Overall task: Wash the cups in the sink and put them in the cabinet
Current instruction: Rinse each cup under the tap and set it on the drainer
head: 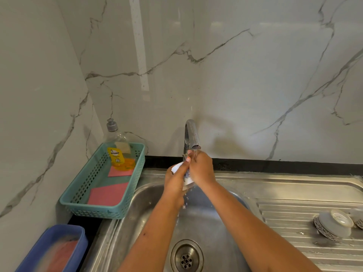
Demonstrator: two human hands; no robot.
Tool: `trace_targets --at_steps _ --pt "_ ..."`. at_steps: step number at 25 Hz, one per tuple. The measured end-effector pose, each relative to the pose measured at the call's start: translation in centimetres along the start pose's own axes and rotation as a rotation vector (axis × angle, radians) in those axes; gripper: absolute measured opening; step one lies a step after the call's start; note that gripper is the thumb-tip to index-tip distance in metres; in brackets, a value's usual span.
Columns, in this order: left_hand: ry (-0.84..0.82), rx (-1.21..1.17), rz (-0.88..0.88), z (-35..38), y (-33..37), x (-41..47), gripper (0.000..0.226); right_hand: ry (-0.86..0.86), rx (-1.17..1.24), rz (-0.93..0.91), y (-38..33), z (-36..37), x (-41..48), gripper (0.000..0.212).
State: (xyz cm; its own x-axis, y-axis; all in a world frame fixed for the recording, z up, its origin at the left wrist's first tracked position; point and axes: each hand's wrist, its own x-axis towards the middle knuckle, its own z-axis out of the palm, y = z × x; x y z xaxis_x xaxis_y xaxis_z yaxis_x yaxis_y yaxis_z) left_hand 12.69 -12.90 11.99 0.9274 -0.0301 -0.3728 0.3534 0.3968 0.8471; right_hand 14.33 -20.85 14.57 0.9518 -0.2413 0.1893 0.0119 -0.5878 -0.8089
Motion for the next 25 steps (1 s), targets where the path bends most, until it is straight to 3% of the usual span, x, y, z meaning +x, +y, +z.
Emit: trace_targets --at_steps 3,6,10,14,19,23,25 --pt "0.067 -0.176 -0.045 -0.5 -0.1 0.6 0.049 -0.154 0.106 -0.074 0.0 -0.1 -0.7 0.023" --pt "0.134 -0.208 -0.054 -1.3 -0.1 0.9 0.039 -0.297 0.168 0.079 0.4 -0.1 -2.0 0.026" --pt "0.204 0.181 0.129 -0.9 -0.9 -1.0 0.028 -0.427 -0.286 0.094 1.3 -0.4 -1.4 0.023" --pt "0.15 0.446 0.343 -0.6 0.5 -1.6 0.032 -0.336 -0.42 0.042 1.7 -0.1 -1.5 0.024" --pt "0.161 0.553 0.396 -0.3 1.1 -1.3 0.038 -0.328 -0.48 0.05 1.2 -0.7 -1.3 0.028" --pt "0.354 0.371 0.37 -0.2 1.3 -0.7 0.039 -0.338 -0.388 -0.104 1.1 0.0 -1.4 0.023" --pt "0.372 0.333 0.382 -0.2 1.4 -0.5 0.034 -0.349 -0.373 -0.218 1.3 0.0 -1.6 0.026"
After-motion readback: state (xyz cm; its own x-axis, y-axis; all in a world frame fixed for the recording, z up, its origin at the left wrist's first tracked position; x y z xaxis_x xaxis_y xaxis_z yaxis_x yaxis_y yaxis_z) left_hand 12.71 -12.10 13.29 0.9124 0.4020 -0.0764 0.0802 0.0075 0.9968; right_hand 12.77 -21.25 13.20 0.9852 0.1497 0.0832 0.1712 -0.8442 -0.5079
